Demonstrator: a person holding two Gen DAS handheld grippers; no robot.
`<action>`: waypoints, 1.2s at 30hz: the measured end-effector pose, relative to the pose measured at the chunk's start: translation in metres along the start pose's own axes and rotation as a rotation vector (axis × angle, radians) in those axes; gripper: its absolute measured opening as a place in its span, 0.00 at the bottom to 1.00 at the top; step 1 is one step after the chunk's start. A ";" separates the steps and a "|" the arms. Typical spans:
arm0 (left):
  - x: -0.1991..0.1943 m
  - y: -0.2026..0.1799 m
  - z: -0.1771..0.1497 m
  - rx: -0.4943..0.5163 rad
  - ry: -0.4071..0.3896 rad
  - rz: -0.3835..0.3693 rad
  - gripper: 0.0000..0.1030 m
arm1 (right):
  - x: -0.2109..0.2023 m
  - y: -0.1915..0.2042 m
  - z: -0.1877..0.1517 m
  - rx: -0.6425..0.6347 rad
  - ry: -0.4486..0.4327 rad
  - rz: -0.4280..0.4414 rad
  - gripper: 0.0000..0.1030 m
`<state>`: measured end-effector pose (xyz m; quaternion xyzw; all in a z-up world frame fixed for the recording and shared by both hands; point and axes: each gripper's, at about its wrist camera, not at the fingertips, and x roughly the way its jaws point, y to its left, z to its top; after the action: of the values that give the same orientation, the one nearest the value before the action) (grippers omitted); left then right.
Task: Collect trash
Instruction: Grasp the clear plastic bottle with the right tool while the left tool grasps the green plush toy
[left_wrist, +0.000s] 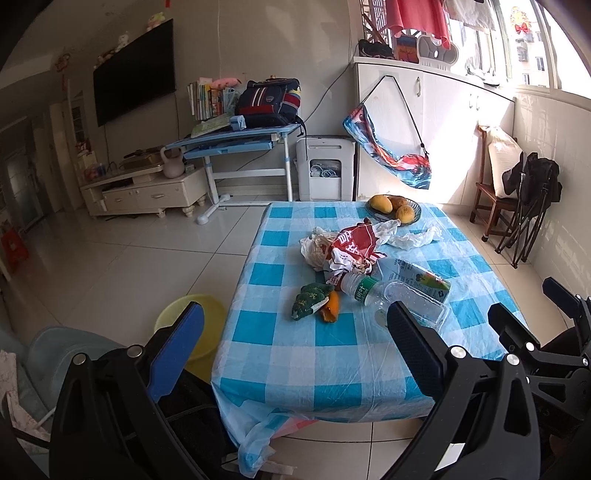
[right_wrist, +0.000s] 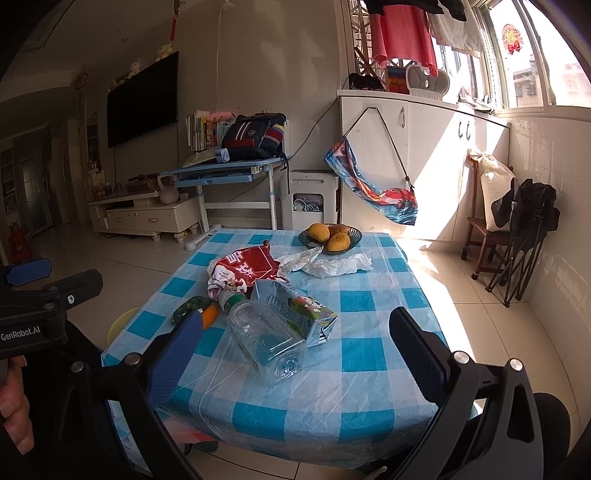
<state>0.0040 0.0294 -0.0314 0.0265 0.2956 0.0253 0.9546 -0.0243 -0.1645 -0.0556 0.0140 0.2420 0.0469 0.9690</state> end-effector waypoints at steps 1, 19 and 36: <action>0.002 0.000 0.000 0.001 0.007 -0.001 0.93 | 0.001 0.000 0.000 0.002 0.007 0.002 0.94; 0.120 0.007 -0.009 -0.005 0.174 -0.020 0.93 | 0.035 0.004 -0.011 -0.042 0.174 0.053 0.94; 0.226 0.004 0.002 0.001 0.313 -0.127 0.81 | 0.135 0.036 0.007 -0.291 0.401 0.218 0.71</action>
<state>0.1913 0.0480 -0.1567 0.0038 0.4417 -0.0313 0.8966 0.0949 -0.1157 -0.1106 -0.1092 0.4169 0.1870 0.8828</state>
